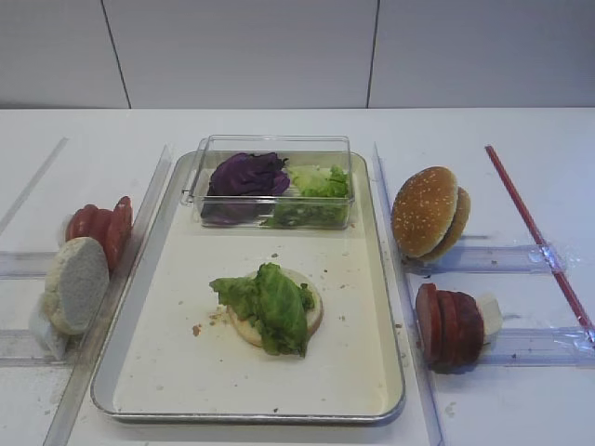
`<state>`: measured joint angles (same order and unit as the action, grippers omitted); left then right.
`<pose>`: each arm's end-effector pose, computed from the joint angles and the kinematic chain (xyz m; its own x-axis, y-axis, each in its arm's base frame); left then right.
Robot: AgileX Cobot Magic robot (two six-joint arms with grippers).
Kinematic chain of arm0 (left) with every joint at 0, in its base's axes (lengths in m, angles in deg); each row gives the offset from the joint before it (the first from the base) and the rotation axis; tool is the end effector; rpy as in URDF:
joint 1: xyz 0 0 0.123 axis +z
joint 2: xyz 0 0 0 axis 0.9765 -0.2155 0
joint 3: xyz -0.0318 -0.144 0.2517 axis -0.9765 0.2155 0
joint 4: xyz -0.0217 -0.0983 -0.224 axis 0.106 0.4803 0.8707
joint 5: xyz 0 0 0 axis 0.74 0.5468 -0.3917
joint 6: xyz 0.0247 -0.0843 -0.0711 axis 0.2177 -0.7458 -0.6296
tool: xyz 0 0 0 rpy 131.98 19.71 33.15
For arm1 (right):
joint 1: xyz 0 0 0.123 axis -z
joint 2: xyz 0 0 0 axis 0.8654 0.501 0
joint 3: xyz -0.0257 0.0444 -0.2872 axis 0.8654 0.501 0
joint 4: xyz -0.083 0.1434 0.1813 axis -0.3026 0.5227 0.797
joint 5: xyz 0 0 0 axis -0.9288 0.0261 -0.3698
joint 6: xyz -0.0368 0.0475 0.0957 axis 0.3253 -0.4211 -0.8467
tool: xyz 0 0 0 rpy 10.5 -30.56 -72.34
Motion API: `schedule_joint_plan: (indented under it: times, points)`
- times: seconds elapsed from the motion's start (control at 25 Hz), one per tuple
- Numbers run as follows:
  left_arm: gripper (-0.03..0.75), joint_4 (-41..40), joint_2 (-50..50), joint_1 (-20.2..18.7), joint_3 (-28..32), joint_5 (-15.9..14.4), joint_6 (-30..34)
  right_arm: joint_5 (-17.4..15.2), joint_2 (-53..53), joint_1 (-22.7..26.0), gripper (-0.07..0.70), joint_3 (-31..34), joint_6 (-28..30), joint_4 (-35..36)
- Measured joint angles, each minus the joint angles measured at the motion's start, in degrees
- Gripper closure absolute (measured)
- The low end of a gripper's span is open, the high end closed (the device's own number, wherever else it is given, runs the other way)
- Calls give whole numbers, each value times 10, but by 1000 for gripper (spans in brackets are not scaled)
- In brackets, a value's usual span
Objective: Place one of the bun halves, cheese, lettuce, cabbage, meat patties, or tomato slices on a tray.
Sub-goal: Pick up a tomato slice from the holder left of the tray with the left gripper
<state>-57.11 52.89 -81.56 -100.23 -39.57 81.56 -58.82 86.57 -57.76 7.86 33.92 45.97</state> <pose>-0.0045 0.0082 0.2487 -0.5551 -0.0001 -0.8318 -0.0097 0.9999 0.0063 -0.0012 0.0147 0.2480 -0.5311 -0.0423 -0.8463 -0.1056 0.9943 0.0166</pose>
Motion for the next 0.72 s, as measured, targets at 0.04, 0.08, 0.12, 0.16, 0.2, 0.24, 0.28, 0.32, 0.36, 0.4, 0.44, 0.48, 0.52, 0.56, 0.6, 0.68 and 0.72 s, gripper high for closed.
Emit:
schedule_joint_plan:
  times: [0.04,0.08,0.12,0.16,0.2,0.24,0.28,0.32,0.36,0.4,0.44,0.48,0.52,0.56,0.6,0.68,0.72]
  points:
    - [166,-2,0,0,0,0,0,0,0,0,180,0,0,0]
    - [166,-3,0,0,0,0,0,0,0,0,180,0,0,0]
    - [166,-4,0,0,0,0,0,0,0,0,181,0,0,0]
    - [166,-7,0,0,0,0,0,0,0,0,181,0,0,0]
    - [166,-8,0,0,0,0,0,0,0,0,180,0,0,0]
    - [166,-8,0,0,0,0,0,0,0,0,180,0,0,0]
    - [166,-9,0,0,0,0,0,0,0,0,180,0,0,0]
    - [166,-9,0,0,0,0,0,0,0,0,180,0,0,0]
    - [166,-9,0,0,0,0,0,0,0,0,181,0,0,0]
    - [166,-9,0,0,0,0,0,0,0,0,180,0,0,0]
    - [166,-9,0,0,0,0,0,0,0,0,180,0,0,0]
    - [166,-10,0,0,0,0,0,0,0,0,180,0,0,0]
    - [166,-12,0,0,0,0,0,0,0,0,180,0,0,0]
    - [166,-15,0,0,0,0,0,0,0,0,180,0,0,0]
    - [166,-19,0,0,0,0,0,0,0,0,180,0,0,0]
    - [166,-24,0,0,0,0,0,0,0,0,180,0,0,0]
    - [166,-24,0,0,-1,1,0,0,0,0,180,0,0,0]
